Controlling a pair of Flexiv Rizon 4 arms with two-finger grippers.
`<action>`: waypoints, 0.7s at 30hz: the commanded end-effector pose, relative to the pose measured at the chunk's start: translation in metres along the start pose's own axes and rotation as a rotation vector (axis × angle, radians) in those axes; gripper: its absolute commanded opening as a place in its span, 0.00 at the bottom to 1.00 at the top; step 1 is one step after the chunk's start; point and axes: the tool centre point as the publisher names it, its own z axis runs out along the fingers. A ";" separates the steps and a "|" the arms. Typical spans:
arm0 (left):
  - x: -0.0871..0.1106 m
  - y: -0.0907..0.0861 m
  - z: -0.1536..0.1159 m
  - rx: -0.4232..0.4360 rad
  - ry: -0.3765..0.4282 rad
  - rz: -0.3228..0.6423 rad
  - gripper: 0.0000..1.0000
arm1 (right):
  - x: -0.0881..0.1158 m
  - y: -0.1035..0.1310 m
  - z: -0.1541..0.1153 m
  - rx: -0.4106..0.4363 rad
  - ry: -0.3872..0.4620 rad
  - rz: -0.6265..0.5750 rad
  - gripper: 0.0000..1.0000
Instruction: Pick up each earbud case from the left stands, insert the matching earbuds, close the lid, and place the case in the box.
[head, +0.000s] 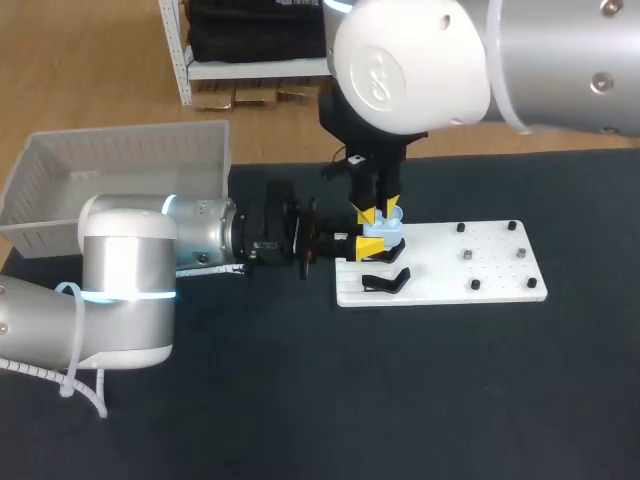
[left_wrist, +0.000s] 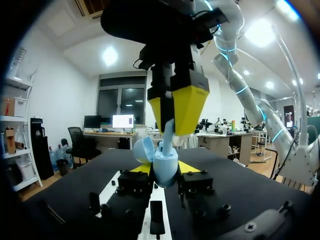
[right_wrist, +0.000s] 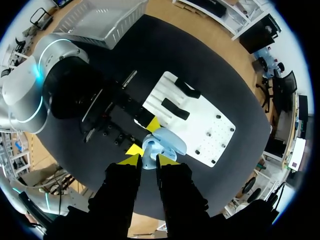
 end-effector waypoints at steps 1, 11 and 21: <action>0.001 -0.001 0.000 -0.005 -0.002 0.003 0.00 | 0.000 0.000 0.002 0.001 -0.004 0.004 0.00; 0.001 -0.001 0.000 -0.005 -0.002 0.003 0.00 | -0.002 -0.002 0.003 0.003 -0.004 0.006 0.00; 0.001 -0.001 0.000 -0.005 -0.002 0.003 0.00 | -0.004 -0.002 0.006 0.007 0.002 0.004 0.00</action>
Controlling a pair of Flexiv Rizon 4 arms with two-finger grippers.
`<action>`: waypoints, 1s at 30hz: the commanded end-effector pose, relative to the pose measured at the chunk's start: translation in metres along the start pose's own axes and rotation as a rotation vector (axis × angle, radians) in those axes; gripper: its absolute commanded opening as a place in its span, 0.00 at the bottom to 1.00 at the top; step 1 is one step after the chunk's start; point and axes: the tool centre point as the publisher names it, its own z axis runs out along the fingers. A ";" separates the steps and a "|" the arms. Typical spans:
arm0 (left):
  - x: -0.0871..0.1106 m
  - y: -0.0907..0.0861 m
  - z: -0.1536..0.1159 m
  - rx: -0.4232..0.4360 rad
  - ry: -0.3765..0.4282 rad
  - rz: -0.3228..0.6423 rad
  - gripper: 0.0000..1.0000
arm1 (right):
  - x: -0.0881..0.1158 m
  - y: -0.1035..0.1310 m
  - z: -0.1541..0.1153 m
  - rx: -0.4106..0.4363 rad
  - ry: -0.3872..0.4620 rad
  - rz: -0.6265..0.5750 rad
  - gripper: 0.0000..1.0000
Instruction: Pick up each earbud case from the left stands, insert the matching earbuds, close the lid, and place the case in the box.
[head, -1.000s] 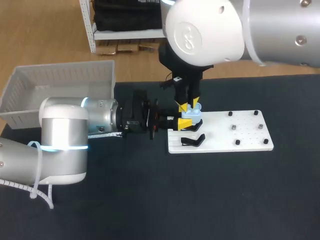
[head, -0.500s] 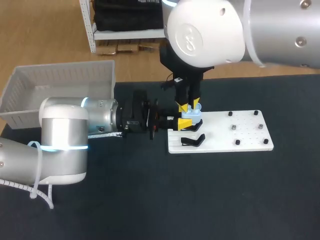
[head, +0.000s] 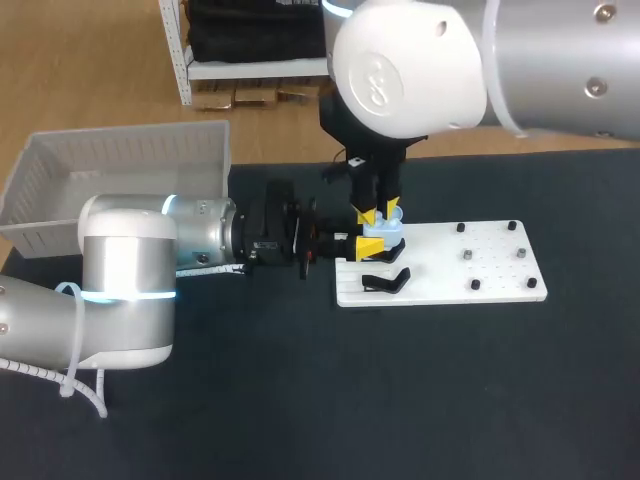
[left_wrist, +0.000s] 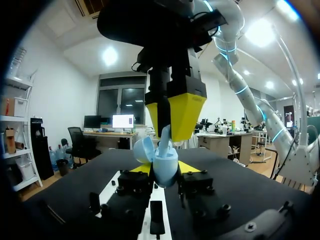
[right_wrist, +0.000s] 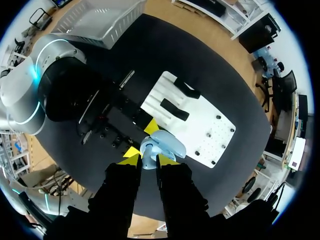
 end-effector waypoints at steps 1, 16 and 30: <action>0.001 -0.001 0.000 -0.005 -0.002 0.003 0.00 | -0.001 0.000 0.001 0.002 0.000 0.001 0.00; 0.001 -0.001 0.000 -0.005 -0.002 0.003 0.00 | -0.001 0.001 0.005 0.011 0.009 0.001 0.00; 0.001 -0.001 0.000 -0.005 -0.002 0.003 0.00 | 0.005 0.001 -0.002 -0.056 -0.026 0.015 1.00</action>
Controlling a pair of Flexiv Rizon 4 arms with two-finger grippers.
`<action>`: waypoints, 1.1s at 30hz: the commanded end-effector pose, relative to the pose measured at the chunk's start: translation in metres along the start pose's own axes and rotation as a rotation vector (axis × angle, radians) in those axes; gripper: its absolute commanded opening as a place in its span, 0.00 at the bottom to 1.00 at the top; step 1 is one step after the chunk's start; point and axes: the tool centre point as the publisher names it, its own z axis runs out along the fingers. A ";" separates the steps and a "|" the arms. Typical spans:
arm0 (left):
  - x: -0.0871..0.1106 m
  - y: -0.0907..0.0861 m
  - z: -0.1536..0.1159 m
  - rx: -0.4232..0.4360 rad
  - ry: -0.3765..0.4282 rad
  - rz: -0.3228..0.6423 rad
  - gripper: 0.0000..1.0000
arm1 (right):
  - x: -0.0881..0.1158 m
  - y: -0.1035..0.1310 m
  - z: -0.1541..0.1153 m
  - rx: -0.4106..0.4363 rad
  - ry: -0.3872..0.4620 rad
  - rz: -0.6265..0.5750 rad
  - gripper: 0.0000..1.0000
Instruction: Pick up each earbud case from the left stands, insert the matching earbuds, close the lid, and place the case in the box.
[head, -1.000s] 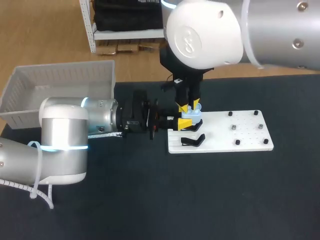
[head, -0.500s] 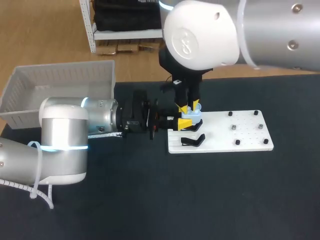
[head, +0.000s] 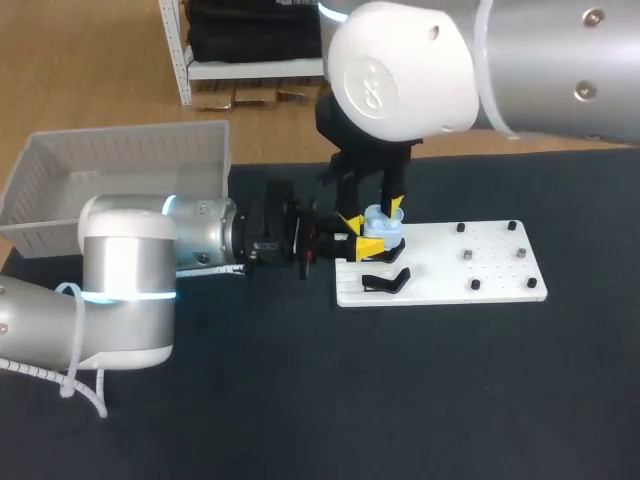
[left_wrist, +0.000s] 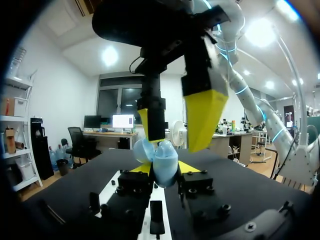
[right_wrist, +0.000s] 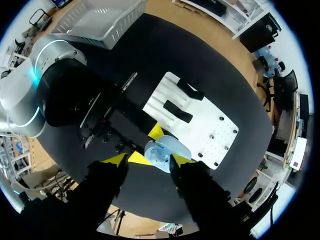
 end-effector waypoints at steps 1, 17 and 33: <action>0.000 -0.001 0.000 -0.005 -0.003 0.003 0.00 | 0.010 -0.005 -0.009 -0.045 -0.028 0.012 1.00; 0.000 -0.001 0.000 -0.005 -0.003 0.003 0.00 | -0.021 -0.081 -0.013 -0.087 -0.088 0.361 1.00; 0.000 -0.001 0.000 -0.005 -0.003 0.003 0.00 | -0.018 -0.090 0.019 -0.092 -0.023 0.388 1.00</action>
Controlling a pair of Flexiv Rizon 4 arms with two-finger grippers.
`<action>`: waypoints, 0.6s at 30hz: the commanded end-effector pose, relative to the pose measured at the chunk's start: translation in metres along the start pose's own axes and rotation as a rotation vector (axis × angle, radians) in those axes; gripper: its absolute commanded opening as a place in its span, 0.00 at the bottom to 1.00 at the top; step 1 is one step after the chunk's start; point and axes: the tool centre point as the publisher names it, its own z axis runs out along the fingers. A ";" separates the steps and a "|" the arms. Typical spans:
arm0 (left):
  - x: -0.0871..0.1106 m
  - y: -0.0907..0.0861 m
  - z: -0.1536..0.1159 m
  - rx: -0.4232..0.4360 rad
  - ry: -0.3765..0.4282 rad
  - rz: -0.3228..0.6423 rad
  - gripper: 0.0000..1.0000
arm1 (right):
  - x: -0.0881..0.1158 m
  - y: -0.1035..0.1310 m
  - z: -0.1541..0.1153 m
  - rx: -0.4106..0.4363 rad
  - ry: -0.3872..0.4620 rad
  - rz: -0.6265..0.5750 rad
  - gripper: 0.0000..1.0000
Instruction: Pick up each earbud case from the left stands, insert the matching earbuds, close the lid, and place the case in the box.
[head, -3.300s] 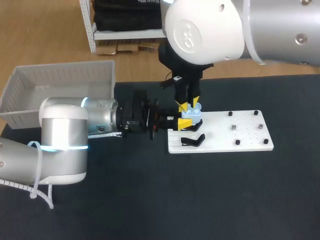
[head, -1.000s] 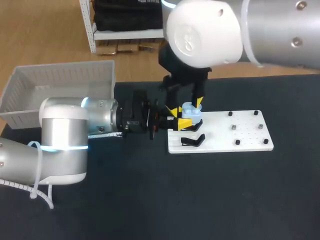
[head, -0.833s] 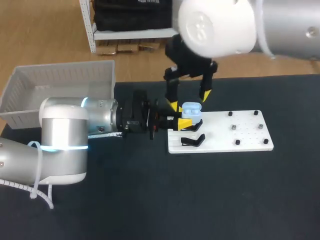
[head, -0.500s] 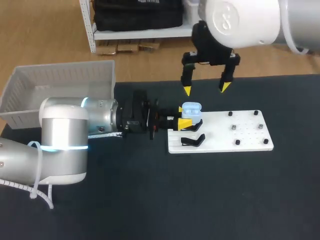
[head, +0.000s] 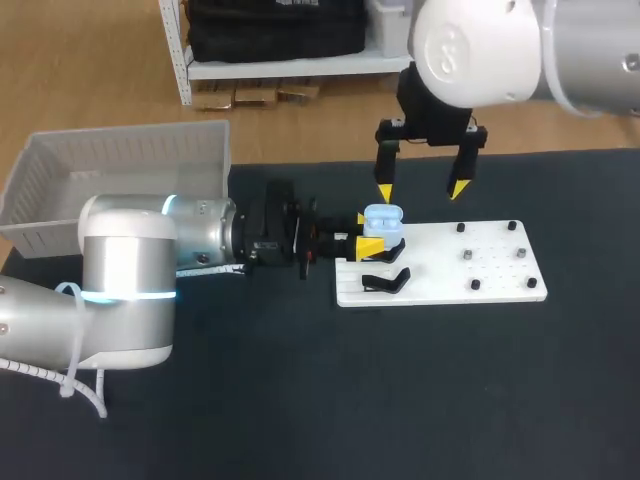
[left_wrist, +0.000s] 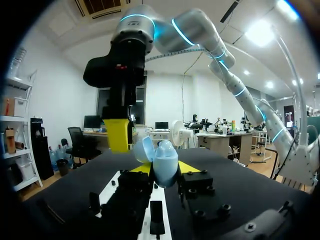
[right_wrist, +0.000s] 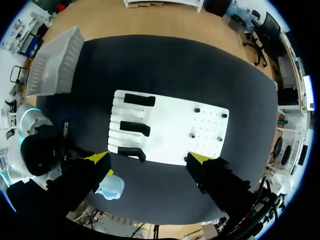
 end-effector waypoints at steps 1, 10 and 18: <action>0.001 -0.001 0.000 -0.005 -0.002 0.003 0.00 | 0.005 -0.001 0.002 0.000 0.018 -0.005 1.00; 0.001 -0.001 0.000 -0.005 -0.002 0.003 0.00 | 0.031 0.001 0.005 -0.010 0.052 -0.038 1.00; 0.001 -0.001 0.000 -0.005 -0.002 0.003 0.00 | 0.032 -0.008 -0.015 -0.010 -0.084 -0.014 1.00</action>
